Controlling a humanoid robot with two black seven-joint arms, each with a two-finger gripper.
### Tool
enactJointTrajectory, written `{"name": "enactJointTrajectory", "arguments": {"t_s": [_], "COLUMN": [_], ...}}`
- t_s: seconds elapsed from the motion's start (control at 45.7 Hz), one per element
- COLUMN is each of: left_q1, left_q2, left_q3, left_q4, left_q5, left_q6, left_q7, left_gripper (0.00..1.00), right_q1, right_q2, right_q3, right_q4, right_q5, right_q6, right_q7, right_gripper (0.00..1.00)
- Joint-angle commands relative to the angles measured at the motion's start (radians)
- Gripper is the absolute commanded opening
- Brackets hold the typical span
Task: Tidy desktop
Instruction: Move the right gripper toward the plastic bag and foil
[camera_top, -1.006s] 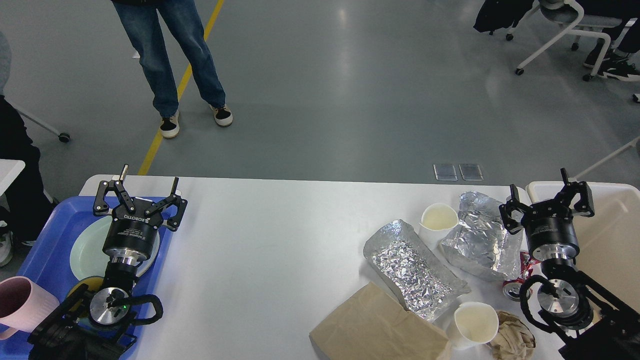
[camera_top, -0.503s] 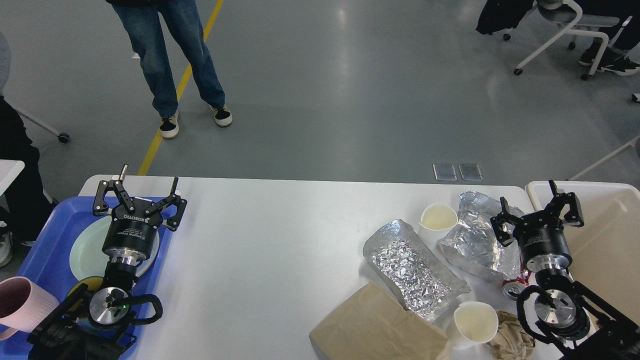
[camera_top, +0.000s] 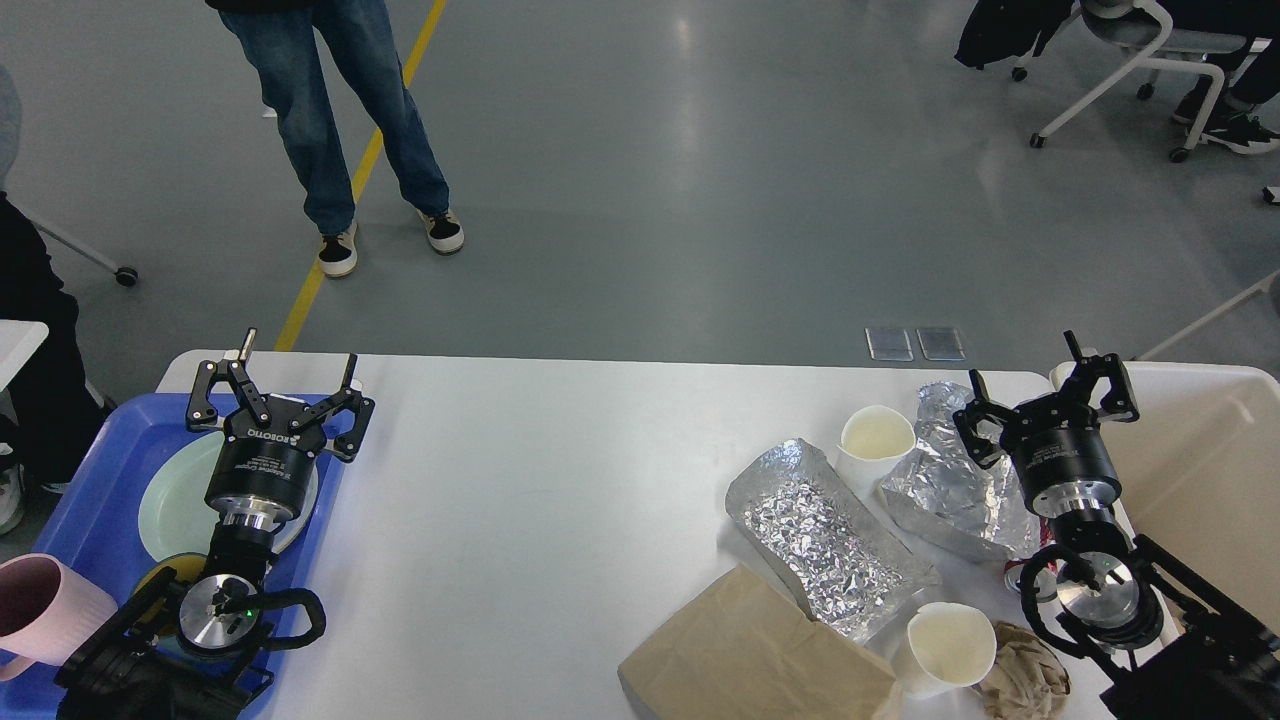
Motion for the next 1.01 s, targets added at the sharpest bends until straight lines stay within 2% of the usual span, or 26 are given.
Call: {"name": "enactJointTrajectory", "arguments": {"t_s": [0.0, 0.35, 0.525, 0.766, 0.853, 0.984], "left_q1": [0.0, 0.0, 0.0, 0.0, 0.0, 0.0], "left_q2": [0.001, 0.001, 0.001, -0.001, 0.001, 0.001], "left_q3": [0.0, 0.0, 0.0, 0.0, 0.0, 0.0], "left_q4": [0.0, 0.0, 0.0, 0.0, 0.0, 0.0], "left_q5": [0.0, 0.0, 0.0, 0.0, 0.0, 0.0], "left_q6": [0.0, 0.0, 0.0, 0.0, 0.0, 0.0], "left_q7": [0.0, 0.0, 0.0, 0.0, 0.0, 0.0], "left_gripper": [0.96, 0.96, 0.96, 0.96, 0.96, 0.96], "right_q1": [0.001, 0.059, 0.143, 0.332, 0.439, 0.705], "right_q2": [0.015, 0.0, -0.149, -0.264, -0.286, -0.335], "right_q3": [-0.004, -0.044, -0.209, -0.588, -0.771, -1.16], "right_q4": [0.032, 0.014, 0.003, 0.001, 0.004, -0.005], "right_q5": [-0.01, -0.009, 0.005, 0.01, 0.008, 0.008], "right_q6": [-0.002, -0.003, 0.012, 0.015, 0.015, 0.014], "right_q7": [-0.002, -0.003, -0.002, 0.0, 0.0, 0.0], "right_gripper": [1.0, 1.0, 1.0, 1.0, 1.0, 1.0]}}
